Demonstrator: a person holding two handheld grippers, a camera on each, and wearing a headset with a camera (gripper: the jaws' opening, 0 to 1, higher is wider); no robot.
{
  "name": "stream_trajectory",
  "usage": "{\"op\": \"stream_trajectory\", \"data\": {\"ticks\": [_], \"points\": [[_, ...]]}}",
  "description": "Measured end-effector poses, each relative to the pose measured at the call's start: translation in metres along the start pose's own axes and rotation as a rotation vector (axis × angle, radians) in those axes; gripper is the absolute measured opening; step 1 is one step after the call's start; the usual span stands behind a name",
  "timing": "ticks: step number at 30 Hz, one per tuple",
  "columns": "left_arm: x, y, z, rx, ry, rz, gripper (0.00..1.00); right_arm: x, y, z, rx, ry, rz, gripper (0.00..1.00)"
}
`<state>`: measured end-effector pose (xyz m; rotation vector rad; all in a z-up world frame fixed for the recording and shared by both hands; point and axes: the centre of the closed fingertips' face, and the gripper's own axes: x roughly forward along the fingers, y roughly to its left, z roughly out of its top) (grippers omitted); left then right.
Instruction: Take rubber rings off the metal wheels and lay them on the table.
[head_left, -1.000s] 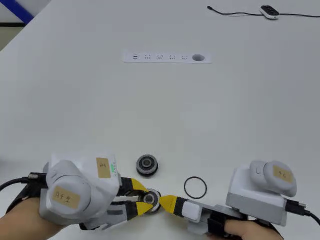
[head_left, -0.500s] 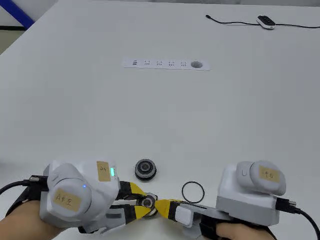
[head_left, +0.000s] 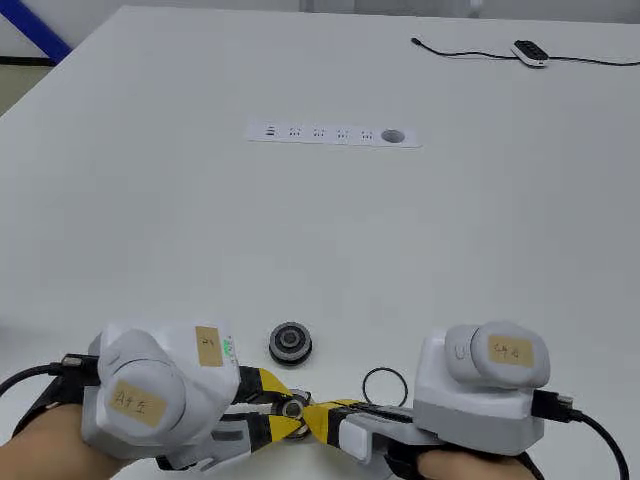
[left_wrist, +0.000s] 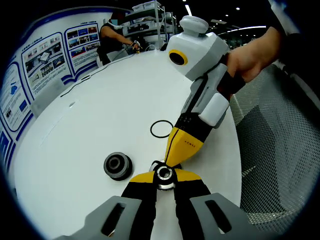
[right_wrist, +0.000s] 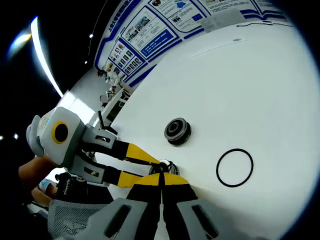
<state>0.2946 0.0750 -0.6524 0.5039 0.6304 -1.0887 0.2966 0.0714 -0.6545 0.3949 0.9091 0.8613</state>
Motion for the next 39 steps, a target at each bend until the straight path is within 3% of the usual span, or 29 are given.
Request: {"op": "stream_trajectory", "data": {"ticks": [3, 5, 13, 28, 32, 39], "points": [[0.0, 0.0, 0.0, -0.001, 0.0, -0.001, 0.13, 0.002, 0.006, -0.002, 0.004, 0.011, 0.025, 0.0], [0.0, 0.0, 0.0, -0.001, 0.0, -0.001, 0.13, 0.003, 0.004, 0.0, -0.014, 0.005, 0.005, 0.01], [0.0, 0.0, 0.0, -0.003, 0.0, 0.001, 0.13, 0.002, 0.003, 0.0, -0.001, 0.003, 0.007, 0.01], [-0.001, -0.001, 0.001, 0.011, 0.003, 0.014, 0.14, -0.003, 0.006, 0.003, 0.065, -0.019, 0.024, 0.01], [-0.004, -0.002, 0.0, 0.031, 0.017, 0.014, 0.14, -0.004, 0.007, 0.002, 0.074, -0.018, 0.026, 0.01], [-0.018, 0.0, 0.002, 0.01, -0.011, 0.04, 0.13, -0.004, 0.01, 0.001, 0.088, -0.018, 0.034, 0.01]]}}
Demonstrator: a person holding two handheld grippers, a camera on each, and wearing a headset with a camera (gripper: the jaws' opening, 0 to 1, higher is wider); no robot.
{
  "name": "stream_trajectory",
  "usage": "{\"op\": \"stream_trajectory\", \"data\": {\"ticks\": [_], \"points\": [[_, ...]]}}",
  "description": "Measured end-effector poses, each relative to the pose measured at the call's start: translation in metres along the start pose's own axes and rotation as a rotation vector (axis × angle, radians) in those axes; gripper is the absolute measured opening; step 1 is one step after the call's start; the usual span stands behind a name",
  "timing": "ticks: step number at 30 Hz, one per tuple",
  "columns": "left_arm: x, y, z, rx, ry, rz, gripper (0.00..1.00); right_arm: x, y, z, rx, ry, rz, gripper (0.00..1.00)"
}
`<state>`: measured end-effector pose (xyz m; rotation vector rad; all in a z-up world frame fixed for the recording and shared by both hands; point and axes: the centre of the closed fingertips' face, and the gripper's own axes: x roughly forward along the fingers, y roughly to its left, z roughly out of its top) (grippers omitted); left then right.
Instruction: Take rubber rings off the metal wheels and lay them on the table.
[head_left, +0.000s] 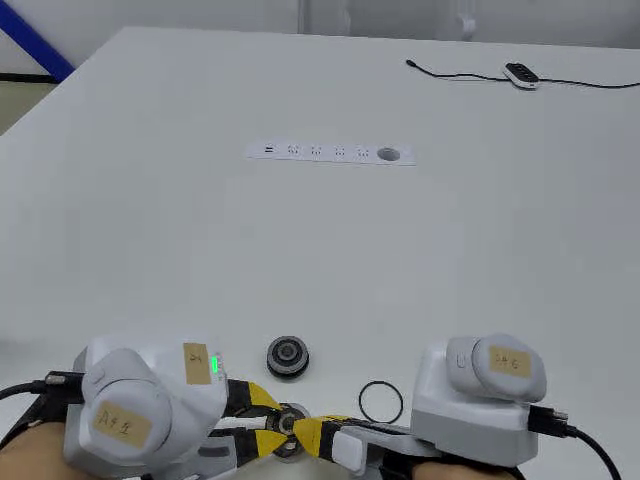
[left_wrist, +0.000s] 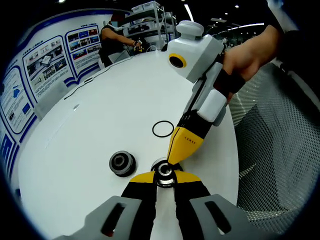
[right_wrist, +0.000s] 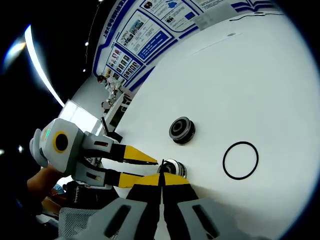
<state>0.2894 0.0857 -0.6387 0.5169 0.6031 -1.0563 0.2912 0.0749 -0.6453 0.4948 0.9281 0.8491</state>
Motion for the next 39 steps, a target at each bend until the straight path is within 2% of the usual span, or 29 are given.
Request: {"op": "stream_trajectory", "data": {"ticks": [9, 12, 16, 19, 27, 35, 39], "points": [[-0.013, 0.007, -0.009, -0.034, 0.001, 0.055, 0.17, -0.001, 0.013, 0.002, 0.0, -0.011, 0.042, 0.01], [-0.016, 0.009, -0.009, -0.048, -0.008, 0.068, 0.18, -0.005, 0.015, 0.011, 0.013, -0.053, 0.054, 0.01], [-0.016, 0.011, -0.005, -0.047, -0.014, 0.075, 0.18, -0.014, 0.011, 0.023, 0.04, -0.104, 0.046, 0.01], [-0.012, 0.011, -0.001, -0.038, -0.018, 0.07, 0.18, -0.021, 0.003, 0.028, 0.059, -0.134, 0.024, 0.01], [0.005, 0.007, 0.011, -0.007, -0.022, 0.029, 0.18, -0.043, -0.031, 0.037, 0.144, -0.212, -0.059, 0.01], [0.011, 0.006, 0.011, -0.004, -0.017, 0.01, 0.18, -0.059, -0.055, 0.045, 0.21, -0.271, -0.106, 0.02], [0.01, 0.008, 0.008, -0.008, -0.015, 0.014, 0.18, -0.061, -0.065, 0.042, 0.24, -0.273, -0.135, 0.02]]}}
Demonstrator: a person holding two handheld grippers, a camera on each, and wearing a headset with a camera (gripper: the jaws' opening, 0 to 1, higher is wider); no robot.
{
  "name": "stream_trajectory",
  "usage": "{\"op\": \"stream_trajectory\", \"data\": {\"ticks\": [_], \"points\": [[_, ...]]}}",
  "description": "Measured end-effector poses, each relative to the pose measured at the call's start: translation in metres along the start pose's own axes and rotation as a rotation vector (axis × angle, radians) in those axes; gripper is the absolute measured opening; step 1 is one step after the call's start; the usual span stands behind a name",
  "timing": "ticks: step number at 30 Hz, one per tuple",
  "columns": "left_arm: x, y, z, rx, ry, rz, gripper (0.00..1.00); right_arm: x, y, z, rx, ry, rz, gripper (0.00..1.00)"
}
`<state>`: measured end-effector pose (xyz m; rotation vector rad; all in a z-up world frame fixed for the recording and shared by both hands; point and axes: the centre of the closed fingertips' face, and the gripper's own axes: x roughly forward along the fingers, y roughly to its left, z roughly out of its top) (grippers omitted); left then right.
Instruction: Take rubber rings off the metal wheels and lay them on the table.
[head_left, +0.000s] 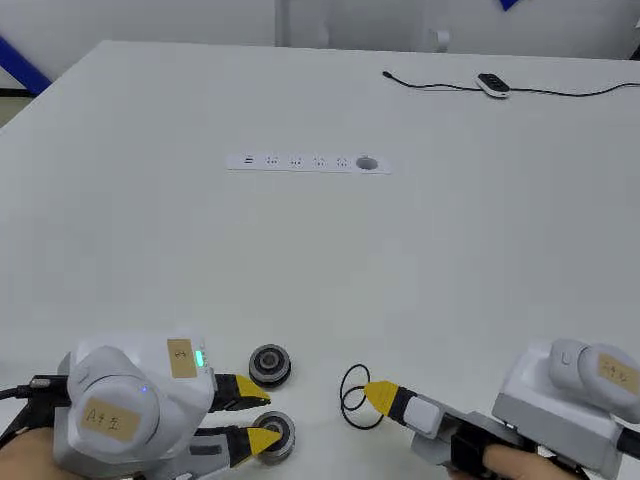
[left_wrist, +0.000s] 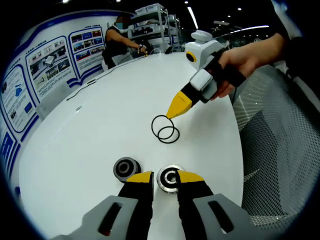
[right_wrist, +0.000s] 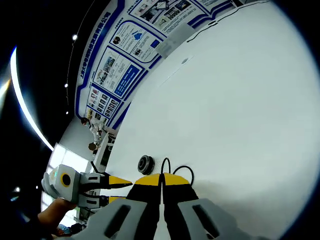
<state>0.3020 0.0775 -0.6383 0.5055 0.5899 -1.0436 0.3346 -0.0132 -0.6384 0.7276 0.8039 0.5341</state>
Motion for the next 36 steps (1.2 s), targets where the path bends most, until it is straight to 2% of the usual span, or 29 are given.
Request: {"op": "stream_trajectory", "data": {"ticks": [8, 11, 14, 22, 32, 36], "points": [[-0.005, 0.003, -0.007, -0.017, 0.007, 0.015, 0.18, -0.002, -0.017, -0.013, 0.044, 0.033, -0.063, 0.02], [-0.006, 0.004, -0.008, -0.02, 0.007, 0.019, 0.18, -0.004, -0.024, -0.015, 0.059, 0.041, -0.098, 0.02], [-0.007, 0.004, -0.007, -0.02, 0.005, 0.022, 0.18, -0.005, -0.027, -0.017, 0.062, 0.049, -0.109, 0.02], [-0.008, 0.003, -0.006, -0.018, 0.003, 0.026, 0.18, -0.007, -0.026, -0.021, -0.008, 0.08, -0.132, 0.08], [-0.012, 0.007, -0.005, -0.015, 0.002, 0.04, 0.18, -0.011, -0.029, -0.014, -0.154, 0.09, -0.174, 0.11], [-0.012, 0.012, -0.005, -0.016, 0.002, 0.046, 0.18, -0.011, -0.027, -0.009, -0.136, 0.067, -0.159, 0.12]]}}
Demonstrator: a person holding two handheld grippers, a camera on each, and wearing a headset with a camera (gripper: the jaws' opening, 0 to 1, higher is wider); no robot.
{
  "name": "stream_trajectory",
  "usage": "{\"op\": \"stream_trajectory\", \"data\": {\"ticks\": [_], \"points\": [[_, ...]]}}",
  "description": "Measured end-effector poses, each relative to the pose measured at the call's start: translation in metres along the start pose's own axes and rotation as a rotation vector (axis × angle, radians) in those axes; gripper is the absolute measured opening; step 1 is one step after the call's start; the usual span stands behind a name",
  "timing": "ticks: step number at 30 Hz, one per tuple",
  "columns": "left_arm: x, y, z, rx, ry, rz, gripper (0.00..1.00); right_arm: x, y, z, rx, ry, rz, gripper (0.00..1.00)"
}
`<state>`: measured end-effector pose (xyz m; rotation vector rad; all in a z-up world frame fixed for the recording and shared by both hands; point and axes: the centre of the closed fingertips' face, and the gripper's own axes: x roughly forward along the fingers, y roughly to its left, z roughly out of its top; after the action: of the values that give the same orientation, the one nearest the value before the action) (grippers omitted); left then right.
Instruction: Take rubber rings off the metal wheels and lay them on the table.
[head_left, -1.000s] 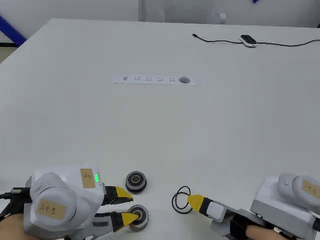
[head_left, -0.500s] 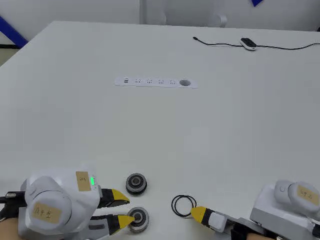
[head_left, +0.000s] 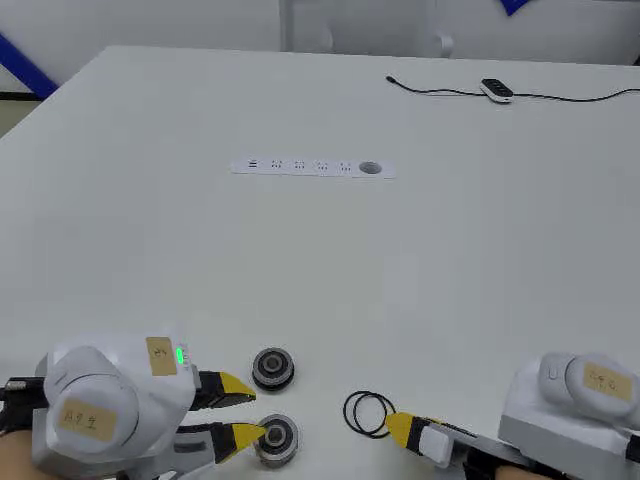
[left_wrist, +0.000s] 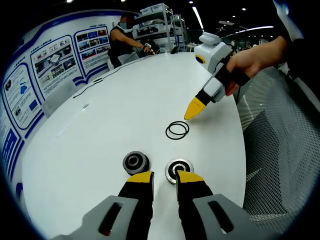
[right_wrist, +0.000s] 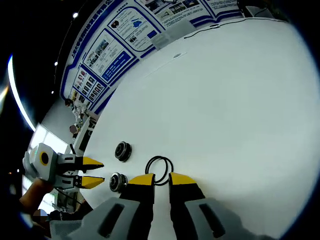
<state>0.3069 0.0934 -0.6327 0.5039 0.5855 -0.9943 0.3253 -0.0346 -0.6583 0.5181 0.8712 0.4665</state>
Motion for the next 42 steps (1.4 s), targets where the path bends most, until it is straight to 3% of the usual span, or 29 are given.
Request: {"op": "stream_trajectory", "data": {"ticks": [11, 17, 25, 33, 42], "points": [[0.004, 0.019, 0.006, 0.008, 0.0, 0.012, 0.19, 0.003, 0.012, 0.007, -0.007, -0.019, 0.055, 0.16], [0.009, 0.033, 0.005, 0.014, 0.005, 0.019, 0.18, 0.006, 0.037, 0.019, -0.041, -0.077, 0.173, 0.18], [0.017, 0.045, 0.006, 0.017, 0.012, 0.022, 0.18, 0.01, 0.059, 0.018, -0.084, -0.071, 0.258, 0.22], [0.03, 0.051, 0.009, 0.024, 0.017, 0.008, 0.2, 0.014, 0.067, 0.01, -0.105, -0.046, 0.293, 0.22], [0.039, 0.049, 0.006, 0.015, 0.028, -0.018, 0.18, 0.019, 0.066, 0.01, -0.092, -0.041, 0.297, 0.22]]}}
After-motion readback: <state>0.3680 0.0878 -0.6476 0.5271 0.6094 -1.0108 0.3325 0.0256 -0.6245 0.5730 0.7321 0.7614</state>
